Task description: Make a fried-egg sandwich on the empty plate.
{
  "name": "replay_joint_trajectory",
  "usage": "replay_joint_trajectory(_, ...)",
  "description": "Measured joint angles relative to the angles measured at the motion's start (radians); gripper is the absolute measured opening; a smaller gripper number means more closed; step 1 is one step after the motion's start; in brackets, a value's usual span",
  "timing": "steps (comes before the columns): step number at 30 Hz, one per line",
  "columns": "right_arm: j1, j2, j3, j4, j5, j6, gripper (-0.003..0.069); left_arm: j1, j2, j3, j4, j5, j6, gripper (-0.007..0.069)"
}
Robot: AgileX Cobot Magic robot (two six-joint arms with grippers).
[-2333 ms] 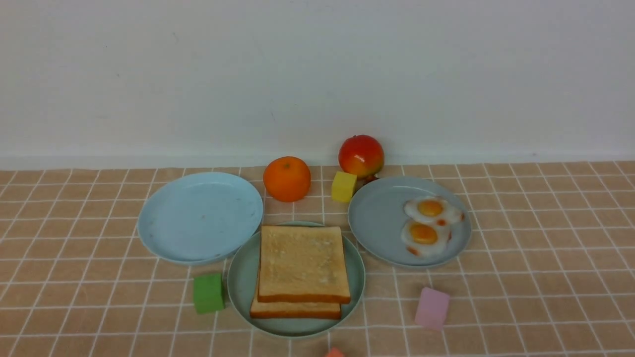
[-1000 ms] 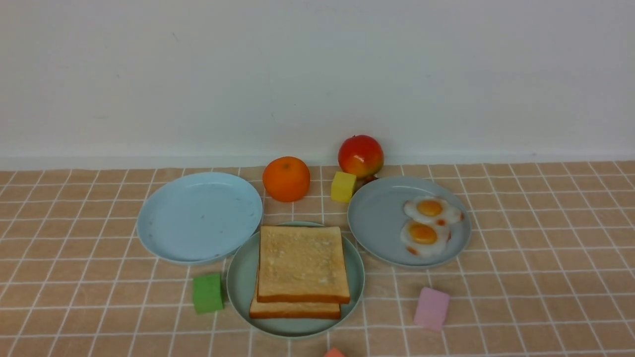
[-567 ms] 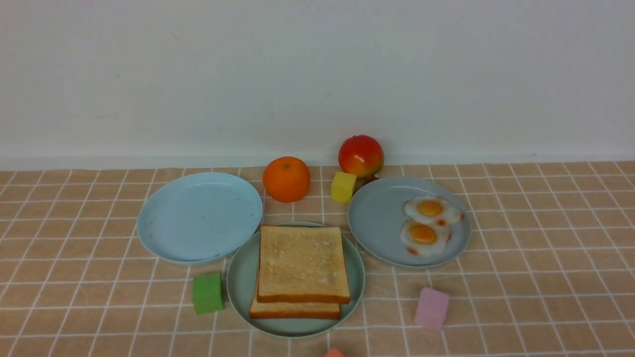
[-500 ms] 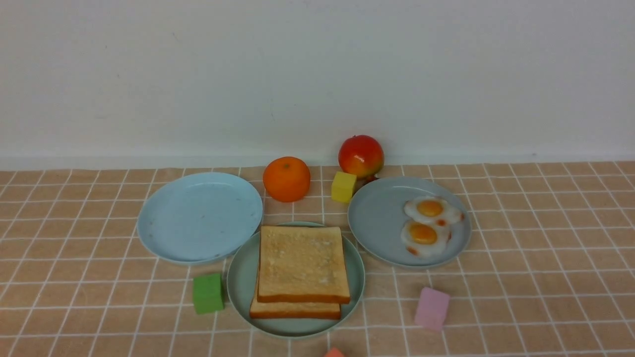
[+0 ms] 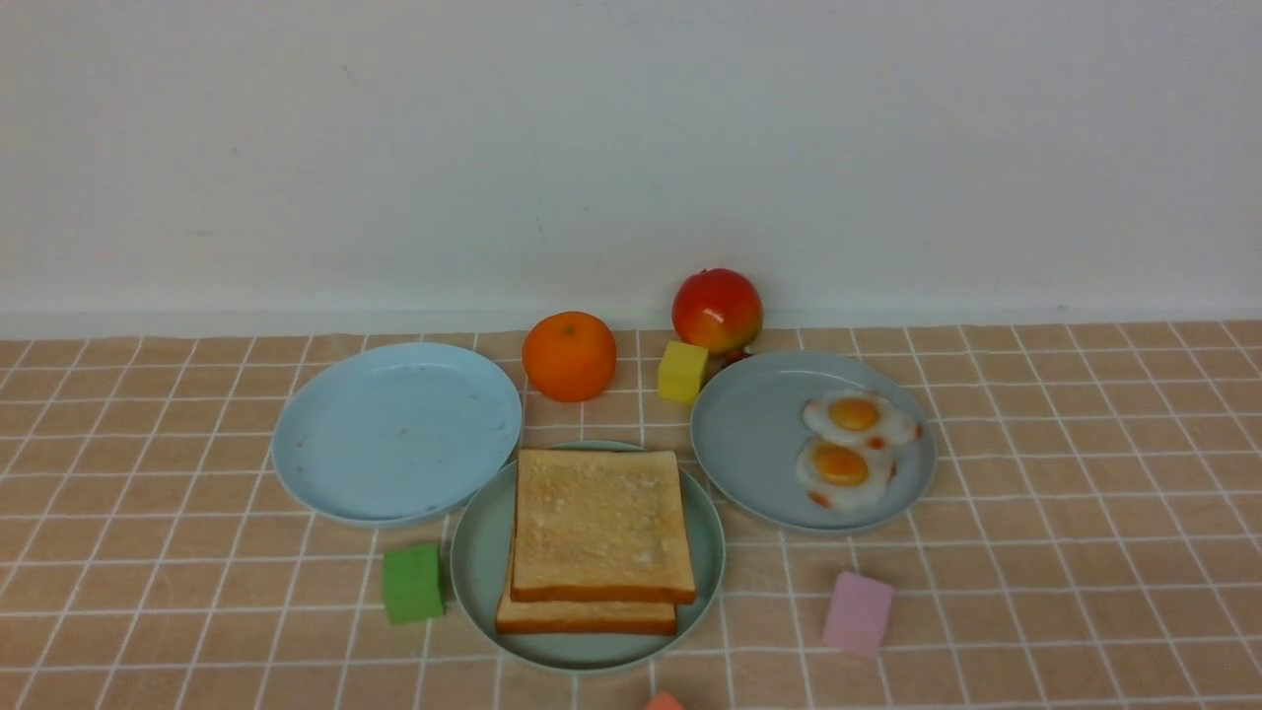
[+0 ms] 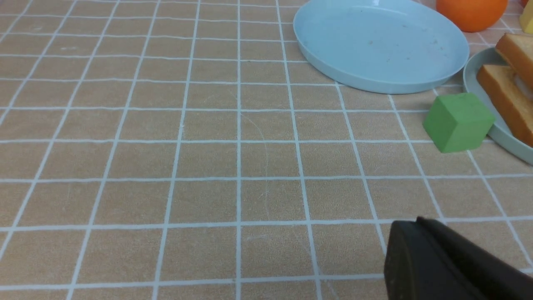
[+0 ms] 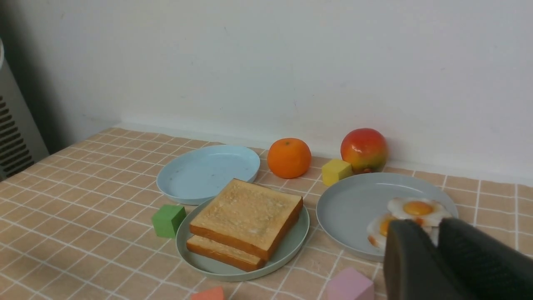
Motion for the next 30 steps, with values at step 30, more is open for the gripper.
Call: replay_joint_trajectory(30, -0.482, 0.0, 0.31, -0.291, -0.046, 0.276, 0.016, 0.0, 0.0, 0.0, 0.0, -0.001, 0.002, 0.002)
